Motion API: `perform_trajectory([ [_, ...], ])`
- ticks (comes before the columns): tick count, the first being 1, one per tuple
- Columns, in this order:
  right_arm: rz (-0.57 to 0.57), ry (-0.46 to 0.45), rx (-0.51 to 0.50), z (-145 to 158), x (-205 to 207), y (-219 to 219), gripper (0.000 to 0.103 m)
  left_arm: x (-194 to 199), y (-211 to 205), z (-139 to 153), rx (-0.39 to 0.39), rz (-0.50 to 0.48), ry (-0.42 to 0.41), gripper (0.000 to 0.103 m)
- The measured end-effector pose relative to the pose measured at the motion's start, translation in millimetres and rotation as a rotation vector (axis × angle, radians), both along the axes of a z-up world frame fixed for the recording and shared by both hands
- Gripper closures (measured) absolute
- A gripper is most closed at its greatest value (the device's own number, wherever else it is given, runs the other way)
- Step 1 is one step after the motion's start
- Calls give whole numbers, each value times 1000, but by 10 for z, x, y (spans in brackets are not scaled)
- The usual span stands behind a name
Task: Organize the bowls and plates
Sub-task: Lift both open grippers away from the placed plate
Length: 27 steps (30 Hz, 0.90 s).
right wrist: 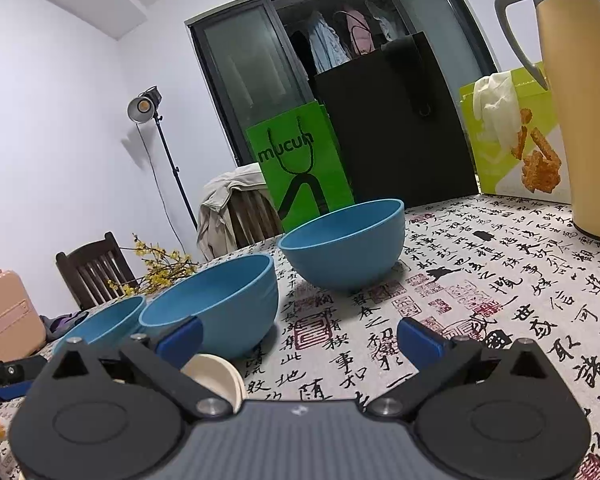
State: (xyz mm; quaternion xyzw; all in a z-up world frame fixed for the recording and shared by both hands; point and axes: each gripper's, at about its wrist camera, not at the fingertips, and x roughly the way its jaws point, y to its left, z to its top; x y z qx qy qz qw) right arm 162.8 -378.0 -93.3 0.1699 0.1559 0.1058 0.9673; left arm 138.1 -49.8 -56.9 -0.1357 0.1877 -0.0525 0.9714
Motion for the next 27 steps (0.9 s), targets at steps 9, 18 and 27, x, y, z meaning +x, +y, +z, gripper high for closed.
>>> perform_trajectory([
  [9,-32,22,-15,75,-58,-15,0,-126,96,39,-23,18,3,0],
  [18,36,16,-28,262,-155,93,0,-284,248,95,-44,47,10,0],
  [27,82,22,-56,416,-177,204,0,-366,446,299,-41,55,9,0],
])
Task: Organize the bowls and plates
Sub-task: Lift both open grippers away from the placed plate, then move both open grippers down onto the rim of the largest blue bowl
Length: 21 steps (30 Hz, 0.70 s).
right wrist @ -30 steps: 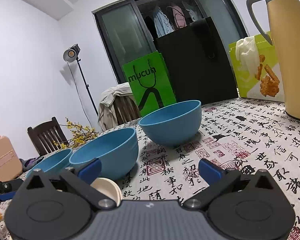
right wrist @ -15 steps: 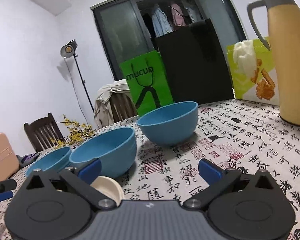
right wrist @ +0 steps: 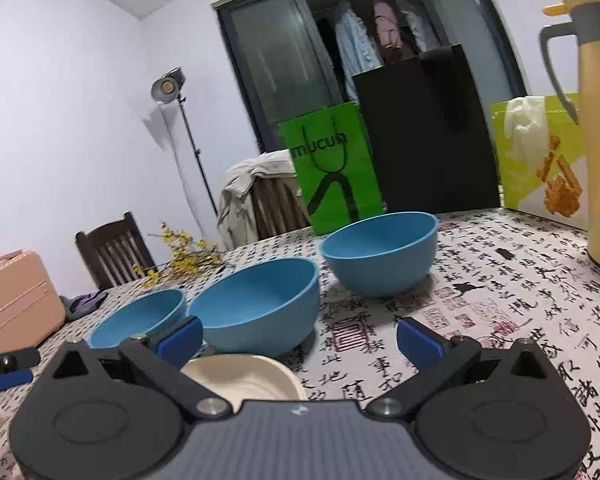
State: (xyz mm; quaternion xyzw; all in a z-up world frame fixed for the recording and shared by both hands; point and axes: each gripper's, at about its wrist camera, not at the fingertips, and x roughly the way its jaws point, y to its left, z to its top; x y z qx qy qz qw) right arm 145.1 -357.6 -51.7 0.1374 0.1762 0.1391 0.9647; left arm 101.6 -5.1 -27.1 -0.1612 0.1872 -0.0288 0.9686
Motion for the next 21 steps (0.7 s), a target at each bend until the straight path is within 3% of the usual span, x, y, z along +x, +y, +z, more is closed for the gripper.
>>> perform_trajectory([
  [8,27,35,36,202,94,-14,0,97,37,250,53,-47,16,0],
  [21,10,94,3,581,404,91,0,542,49,623,68,-82,72,0],
])
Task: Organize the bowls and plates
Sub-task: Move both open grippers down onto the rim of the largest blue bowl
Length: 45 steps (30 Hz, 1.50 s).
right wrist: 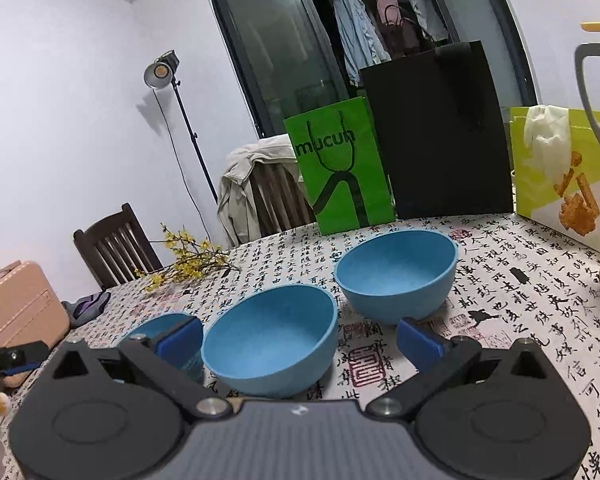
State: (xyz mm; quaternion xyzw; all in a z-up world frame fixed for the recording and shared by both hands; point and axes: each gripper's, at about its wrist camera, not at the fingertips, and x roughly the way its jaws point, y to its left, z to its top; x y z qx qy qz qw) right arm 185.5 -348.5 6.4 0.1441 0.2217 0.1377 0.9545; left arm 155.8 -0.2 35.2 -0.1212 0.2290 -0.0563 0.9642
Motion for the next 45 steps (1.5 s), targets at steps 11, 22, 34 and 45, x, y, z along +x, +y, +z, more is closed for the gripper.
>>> perform_trajectory([
  [11,-42,70,20,135,233,199,0,407,-34,223,-58,-21,37,0],
  [22,-40,200,29,77,440,438,0,661,114,163,-151,16,85,0],
  [34,-20,249,-12,54,571,724,0,745,282,110,-171,33,170,0],
  [45,44,222,-3,114,702,948,0,770,367,93,-203,75,197,0],
])
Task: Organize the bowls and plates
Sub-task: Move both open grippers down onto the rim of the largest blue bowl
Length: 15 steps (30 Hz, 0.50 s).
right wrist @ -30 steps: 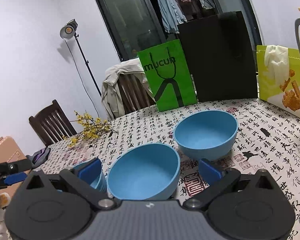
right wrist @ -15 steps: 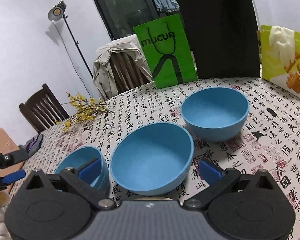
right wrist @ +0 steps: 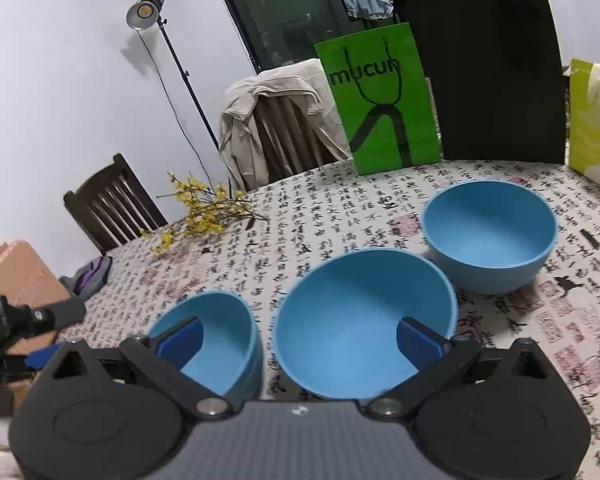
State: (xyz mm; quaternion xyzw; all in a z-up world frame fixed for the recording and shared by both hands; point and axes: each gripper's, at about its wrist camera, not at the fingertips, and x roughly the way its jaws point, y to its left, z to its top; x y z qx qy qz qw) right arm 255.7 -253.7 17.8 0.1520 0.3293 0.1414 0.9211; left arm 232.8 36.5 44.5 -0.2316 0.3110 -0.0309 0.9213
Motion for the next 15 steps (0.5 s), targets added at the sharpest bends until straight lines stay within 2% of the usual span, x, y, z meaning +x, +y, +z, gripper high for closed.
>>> perform_trajectory([
  [15,86,39,26,-40,330,326,0,129,117,-104,-41,46,68,0],
])
